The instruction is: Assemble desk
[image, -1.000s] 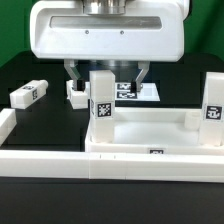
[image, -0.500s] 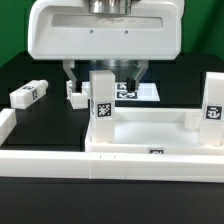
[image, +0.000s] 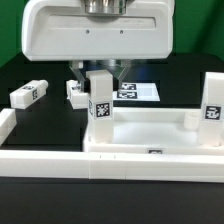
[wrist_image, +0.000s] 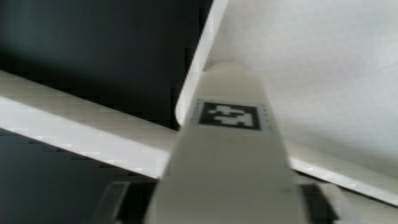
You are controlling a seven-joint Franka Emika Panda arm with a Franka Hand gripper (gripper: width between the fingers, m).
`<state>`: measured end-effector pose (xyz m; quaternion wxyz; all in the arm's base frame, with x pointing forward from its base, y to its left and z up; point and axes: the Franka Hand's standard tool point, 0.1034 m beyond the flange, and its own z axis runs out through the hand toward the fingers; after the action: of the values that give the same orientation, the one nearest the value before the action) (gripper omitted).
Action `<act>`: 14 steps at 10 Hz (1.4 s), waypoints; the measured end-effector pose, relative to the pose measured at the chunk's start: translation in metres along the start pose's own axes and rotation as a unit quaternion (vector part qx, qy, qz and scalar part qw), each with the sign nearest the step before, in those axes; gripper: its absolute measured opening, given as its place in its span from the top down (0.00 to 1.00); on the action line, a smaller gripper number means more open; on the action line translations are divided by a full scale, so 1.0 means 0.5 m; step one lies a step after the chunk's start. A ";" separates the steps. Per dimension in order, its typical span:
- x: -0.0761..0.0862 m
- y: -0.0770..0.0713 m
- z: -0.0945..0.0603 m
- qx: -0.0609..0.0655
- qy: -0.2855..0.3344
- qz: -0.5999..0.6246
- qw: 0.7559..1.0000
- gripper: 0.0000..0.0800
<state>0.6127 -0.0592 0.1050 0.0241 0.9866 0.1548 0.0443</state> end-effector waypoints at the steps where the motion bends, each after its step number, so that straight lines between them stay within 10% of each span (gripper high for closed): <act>1: 0.000 0.000 0.000 0.000 0.000 0.006 1.000 0.64; 7: -0.003 0.003 0.001 0.008 0.001 0.192 0.981 0.64; 14: -0.001 -0.001 0.003 0.027 0.002 0.468 0.883 0.64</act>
Offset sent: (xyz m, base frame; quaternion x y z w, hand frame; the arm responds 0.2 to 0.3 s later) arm 0.0000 0.0000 0.0000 0.0000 0.0000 0.1296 0.9916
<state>0.6121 -0.0590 0.1034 -0.0262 0.9445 -0.3239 0.0478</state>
